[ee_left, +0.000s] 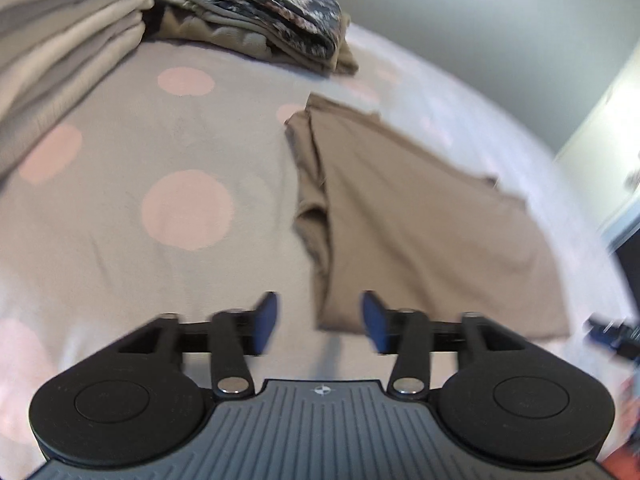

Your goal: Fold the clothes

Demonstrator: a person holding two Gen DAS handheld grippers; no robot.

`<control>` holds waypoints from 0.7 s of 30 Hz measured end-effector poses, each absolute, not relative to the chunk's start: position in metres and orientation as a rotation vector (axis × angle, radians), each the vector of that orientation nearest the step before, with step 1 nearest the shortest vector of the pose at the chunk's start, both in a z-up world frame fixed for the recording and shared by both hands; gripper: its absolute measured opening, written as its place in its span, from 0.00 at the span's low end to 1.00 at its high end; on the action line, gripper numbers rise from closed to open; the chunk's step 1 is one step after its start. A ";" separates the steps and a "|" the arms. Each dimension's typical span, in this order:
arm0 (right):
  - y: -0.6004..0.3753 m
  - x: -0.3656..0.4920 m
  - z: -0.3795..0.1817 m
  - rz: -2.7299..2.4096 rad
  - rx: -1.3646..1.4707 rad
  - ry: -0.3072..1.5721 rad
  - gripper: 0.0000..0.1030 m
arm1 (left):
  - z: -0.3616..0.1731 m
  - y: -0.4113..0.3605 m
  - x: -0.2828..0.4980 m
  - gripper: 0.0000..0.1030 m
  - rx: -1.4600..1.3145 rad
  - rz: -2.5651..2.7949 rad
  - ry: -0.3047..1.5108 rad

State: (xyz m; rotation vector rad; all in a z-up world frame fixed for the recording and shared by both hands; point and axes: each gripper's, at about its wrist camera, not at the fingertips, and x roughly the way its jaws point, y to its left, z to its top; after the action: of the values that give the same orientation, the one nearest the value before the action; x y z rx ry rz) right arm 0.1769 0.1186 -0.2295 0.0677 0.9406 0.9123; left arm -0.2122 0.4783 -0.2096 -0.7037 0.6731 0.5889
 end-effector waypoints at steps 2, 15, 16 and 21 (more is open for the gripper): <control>0.120 0.180 -0.234 0.955 0.148 0.988 0.63 | -0.210 0.481 -0.212 0.47 -0.750 0.579 0.648; 0.122 0.194 -0.272 0.955 0.409 1.215 0.72 | -0.247 0.500 -0.211 0.59 -1.024 0.522 0.564; 0.123 0.192 -0.272 0.961 0.401 1.213 0.74 | -0.247 0.498 -0.210 0.60 -1.016 0.516 0.559; 0.125 0.190 -0.273 0.987 0.389 1.199 0.79 | -0.248 0.492 -0.208 0.69 -0.969 0.496 0.539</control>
State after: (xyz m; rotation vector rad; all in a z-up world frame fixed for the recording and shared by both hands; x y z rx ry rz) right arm 0.1897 0.1247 -0.2731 0.3889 1.1994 0.9871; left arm -0.2076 0.4918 -0.2484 -0.9693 0.5390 0.4959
